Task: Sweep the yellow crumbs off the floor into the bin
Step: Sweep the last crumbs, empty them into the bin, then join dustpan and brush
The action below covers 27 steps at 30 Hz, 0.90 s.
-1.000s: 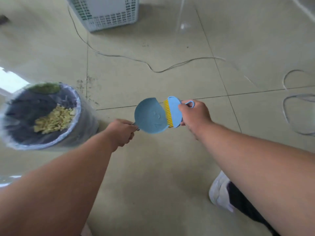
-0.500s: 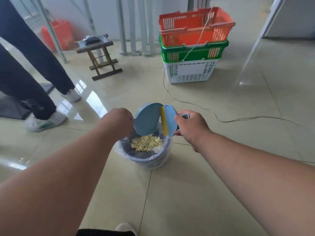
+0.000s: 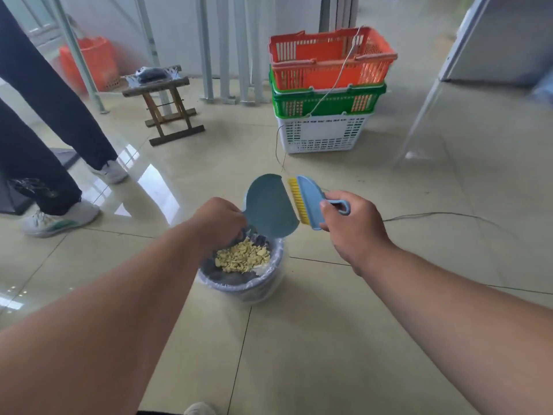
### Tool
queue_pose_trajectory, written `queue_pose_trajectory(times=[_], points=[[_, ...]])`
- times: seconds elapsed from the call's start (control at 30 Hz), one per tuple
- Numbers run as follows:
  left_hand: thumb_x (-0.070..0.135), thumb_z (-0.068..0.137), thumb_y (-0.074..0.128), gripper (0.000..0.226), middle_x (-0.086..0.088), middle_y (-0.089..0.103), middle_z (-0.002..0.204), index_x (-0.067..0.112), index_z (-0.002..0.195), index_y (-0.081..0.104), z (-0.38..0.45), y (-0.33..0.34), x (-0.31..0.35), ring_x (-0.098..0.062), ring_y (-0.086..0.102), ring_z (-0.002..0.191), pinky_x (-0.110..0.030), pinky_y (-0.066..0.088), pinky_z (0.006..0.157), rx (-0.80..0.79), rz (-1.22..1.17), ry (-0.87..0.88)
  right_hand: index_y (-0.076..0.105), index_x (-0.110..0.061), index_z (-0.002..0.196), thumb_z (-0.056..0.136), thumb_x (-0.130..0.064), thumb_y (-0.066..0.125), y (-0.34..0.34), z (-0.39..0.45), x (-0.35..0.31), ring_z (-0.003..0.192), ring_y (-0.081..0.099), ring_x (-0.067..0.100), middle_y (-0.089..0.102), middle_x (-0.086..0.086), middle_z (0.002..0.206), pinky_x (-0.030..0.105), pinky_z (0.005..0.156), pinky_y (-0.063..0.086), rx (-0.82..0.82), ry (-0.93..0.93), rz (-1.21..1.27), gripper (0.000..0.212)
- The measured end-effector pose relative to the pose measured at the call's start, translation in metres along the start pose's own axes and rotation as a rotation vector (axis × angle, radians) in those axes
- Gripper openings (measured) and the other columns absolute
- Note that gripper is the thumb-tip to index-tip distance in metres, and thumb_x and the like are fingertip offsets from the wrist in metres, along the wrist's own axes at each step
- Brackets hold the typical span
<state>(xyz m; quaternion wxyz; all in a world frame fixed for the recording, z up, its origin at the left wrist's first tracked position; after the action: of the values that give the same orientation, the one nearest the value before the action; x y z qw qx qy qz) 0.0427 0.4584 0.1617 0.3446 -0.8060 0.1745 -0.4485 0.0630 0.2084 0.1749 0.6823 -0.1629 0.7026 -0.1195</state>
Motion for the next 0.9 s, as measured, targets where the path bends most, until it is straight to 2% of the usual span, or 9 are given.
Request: queue_pose_trajectory(times=[0.07,0.13,0.23,0.37,0.43,0.6,0.73,0.83,0.9], points=[[0.004,0.094,0.061,0.024,-0.008,0.059,0.061,0.007,0.071,0.067,-0.012,0.024,0.033,-0.022,0.048,0.046,-0.026,0.042,0.051,-0.123,-0.093,0.022,0.070,-0.035,0.105,0.098,-0.025,0.056,-0.032,0.002,0.003,0.084,0.065,0.014,0.068,-0.015,0.091,0.027,0.070,0.049,0.025,-0.187,-0.238,0.018],[0.004,0.099,0.059,0.019,-0.008,0.054,0.060,0.004,0.082,0.066,-0.022,0.059,0.065,-0.020,0.041,0.042,-0.023,0.033,0.047,-0.248,-0.294,-0.037,0.067,-0.023,0.115,0.100,-0.022,0.053,-0.058,0.005,0.016,0.093,0.056,0.020,0.065,-0.007,0.100,0.033,0.074,0.049,0.009,-0.331,-0.527,0.020],[0.008,0.096,0.054,0.012,-0.007,0.051,0.061,0.004,0.093,0.065,-0.039,0.129,0.101,-0.016,0.036,0.039,-0.018,0.023,0.045,-0.375,-0.535,-0.143,0.062,-0.017,0.109,0.100,-0.020,0.052,-0.086,0.004,0.050,0.099,0.053,0.028,0.061,0.002,0.104,0.042,0.072,0.054,-0.023,-0.342,-0.785,0.013],[0.033,0.103,0.047,0.031,-0.004,0.051,0.061,0.012,0.083,0.061,-0.060,0.238,0.121,-0.014,0.034,0.042,-0.017,0.020,0.043,-0.542,-0.711,-0.269,0.061,-0.019,0.121,0.095,-0.016,0.054,-0.115,-0.001,0.117,0.111,0.053,0.028,0.060,0.005,0.114,0.040,0.076,0.054,-0.141,-0.230,-0.883,0.027],[0.040,0.105,0.043,0.039,-0.003,0.051,0.060,0.017,0.077,0.057,-0.069,0.285,0.121,-0.014,0.031,0.045,-0.019,0.018,0.045,-0.625,-0.759,-0.320,0.061,-0.022,0.119,0.094,-0.017,0.051,-0.125,-0.006,0.157,0.113,0.054,0.024,0.059,0.003,0.114,0.037,0.076,0.054,-0.247,-0.158,-0.937,0.027],[0.028,0.104,0.044,0.033,-0.004,0.050,0.063,0.017,0.075,0.054,-0.061,0.367,0.091,-0.015,0.029,0.046,-0.022,0.019,0.045,-0.696,-0.705,-0.386,0.064,-0.021,0.101,0.094,-0.023,0.041,-0.132,-0.015,0.245,0.102,0.054,0.024,0.055,0.002,0.102,0.038,0.073,0.052,-0.417,-0.044,-0.906,0.024],[0.013,0.102,0.041,0.027,-0.003,0.046,0.068,0.017,0.079,0.053,-0.047,0.405,0.060,-0.014,0.029,0.048,-0.021,0.019,0.045,-0.769,-0.669,-0.464,0.066,-0.023,0.097,0.094,-0.010,0.048,-0.122,-0.011,0.291,0.093,0.045,0.016,0.050,-0.006,0.092,0.038,0.077,0.051,-0.500,-0.029,-0.859,0.022],[0.020,0.112,0.036,0.035,-0.003,0.055,0.070,0.014,0.086,0.058,-0.039,0.422,0.033,-0.013,0.037,0.050,-0.022,0.023,0.046,-0.840,-0.674,-0.529,0.064,-0.025,0.092,0.093,-0.008,0.053,-0.110,-0.011,0.317,0.092,0.048,0.016,0.054,-0.005,0.093,0.031,0.075,0.044,-0.588,0.007,-0.847,0.021],[0.021,0.115,0.035,0.036,-0.004,0.064,0.074,0.011,0.093,0.062,-0.038,0.429,0.017,-0.014,0.047,0.054,-0.023,0.032,0.051,-0.886,-0.674,-0.558,0.064,-0.023,0.092,0.092,-0.012,0.057,-0.101,-0.014,0.332,0.098,0.054,0.019,0.060,-0.003,0.098,0.035,0.080,0.050,-0.634,0.050,-0.829,0.013]])
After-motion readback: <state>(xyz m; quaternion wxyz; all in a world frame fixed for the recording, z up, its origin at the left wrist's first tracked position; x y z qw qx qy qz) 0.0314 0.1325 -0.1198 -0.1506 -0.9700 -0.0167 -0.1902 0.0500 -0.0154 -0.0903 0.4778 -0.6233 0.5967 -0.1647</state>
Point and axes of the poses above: each hand's wrist, its own z-axis towards the middle knuckle, its own y-axis out of the palm, x = y × z, the point moved 1 cm from there along z, towards the middle knuckle
